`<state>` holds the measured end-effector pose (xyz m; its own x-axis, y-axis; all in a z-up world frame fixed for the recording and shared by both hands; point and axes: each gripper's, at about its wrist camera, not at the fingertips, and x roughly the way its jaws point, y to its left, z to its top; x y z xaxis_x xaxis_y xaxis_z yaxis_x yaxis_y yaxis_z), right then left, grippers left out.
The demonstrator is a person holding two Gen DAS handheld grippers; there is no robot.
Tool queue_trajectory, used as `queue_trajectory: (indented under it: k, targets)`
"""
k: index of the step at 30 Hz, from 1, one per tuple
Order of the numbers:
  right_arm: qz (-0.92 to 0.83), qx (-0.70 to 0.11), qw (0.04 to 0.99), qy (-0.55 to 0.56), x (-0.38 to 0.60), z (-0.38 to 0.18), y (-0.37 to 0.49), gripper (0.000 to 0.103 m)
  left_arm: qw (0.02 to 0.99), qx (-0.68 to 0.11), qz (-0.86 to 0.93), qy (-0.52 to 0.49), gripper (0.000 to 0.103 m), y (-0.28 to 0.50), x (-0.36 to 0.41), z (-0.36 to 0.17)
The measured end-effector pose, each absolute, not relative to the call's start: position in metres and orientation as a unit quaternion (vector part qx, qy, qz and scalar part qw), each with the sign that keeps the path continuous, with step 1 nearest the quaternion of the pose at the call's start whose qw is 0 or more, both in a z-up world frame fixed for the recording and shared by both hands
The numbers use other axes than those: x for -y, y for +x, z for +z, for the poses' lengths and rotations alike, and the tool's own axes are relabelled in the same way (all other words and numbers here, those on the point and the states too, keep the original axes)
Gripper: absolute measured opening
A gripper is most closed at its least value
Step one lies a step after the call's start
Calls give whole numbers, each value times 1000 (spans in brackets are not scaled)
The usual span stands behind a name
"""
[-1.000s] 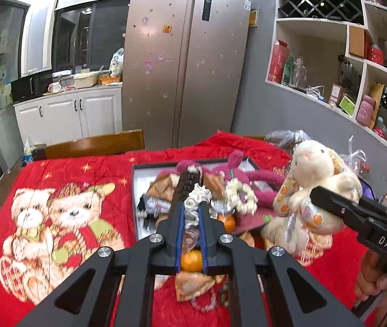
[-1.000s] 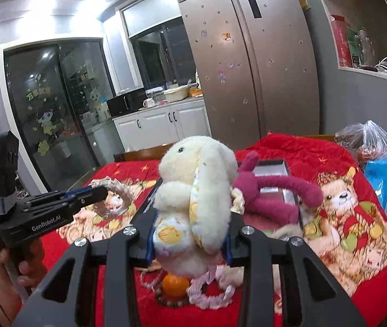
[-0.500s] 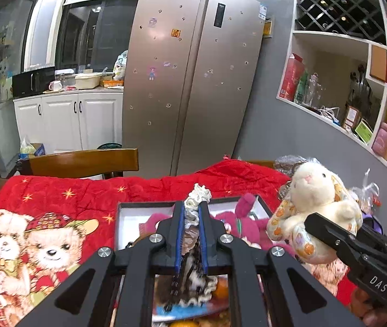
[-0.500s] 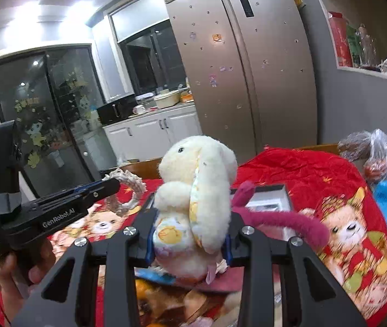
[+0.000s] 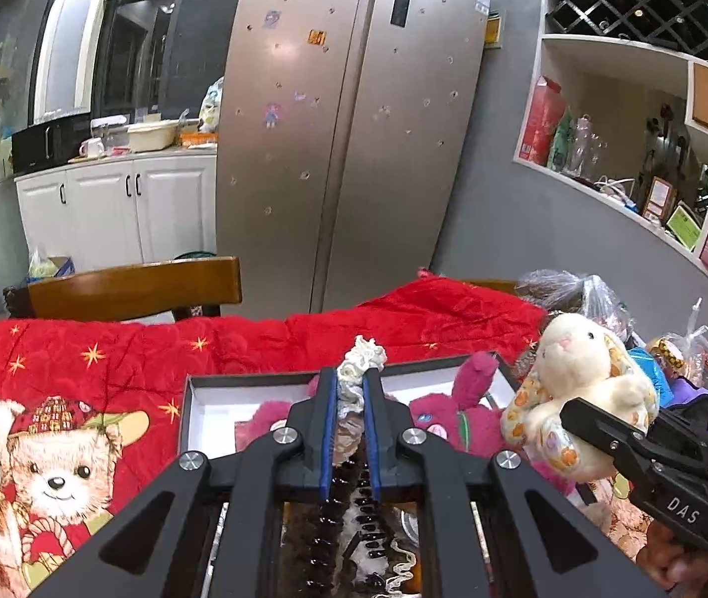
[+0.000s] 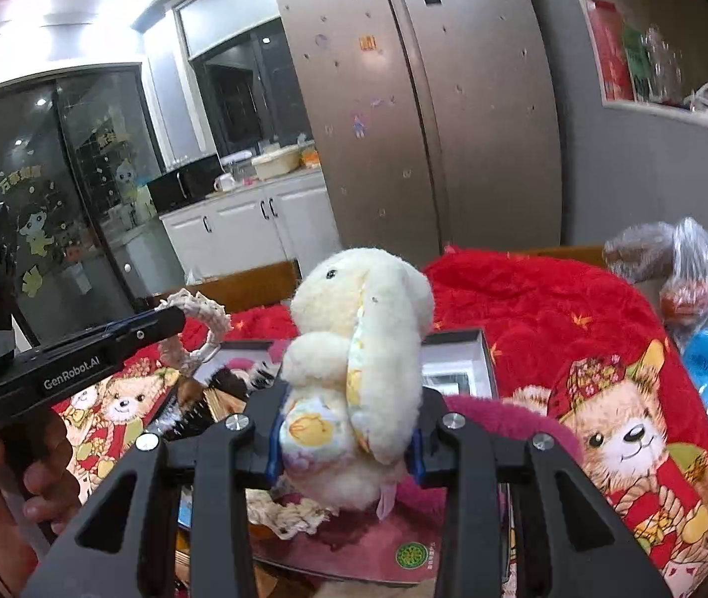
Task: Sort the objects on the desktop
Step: 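Lift and carry the scrunchie with the left gripper while the right gripper carries the rabbit toward the box, then lower the scrunchie into the box and open the left gripper while the right gripper releases the rabbit there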
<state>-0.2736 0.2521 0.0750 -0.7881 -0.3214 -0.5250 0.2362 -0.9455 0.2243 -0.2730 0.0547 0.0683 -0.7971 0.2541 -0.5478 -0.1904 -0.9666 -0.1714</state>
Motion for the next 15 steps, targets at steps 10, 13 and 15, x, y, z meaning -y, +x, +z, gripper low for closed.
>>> queue_trajectory:
  k: [10,13,15]
  targets:
    - [-936,75,139,314,-258,50,-286,37,114,30,941,-317,10,-278,-67,54]
    - [-933,77,139,323,-259,44,-290,37,114,28,941,-318,10,-278,-67,52]
    - [-933,73,135,326,-258,40,-292,37,113,24,941,-317,10,-278,-68,52]
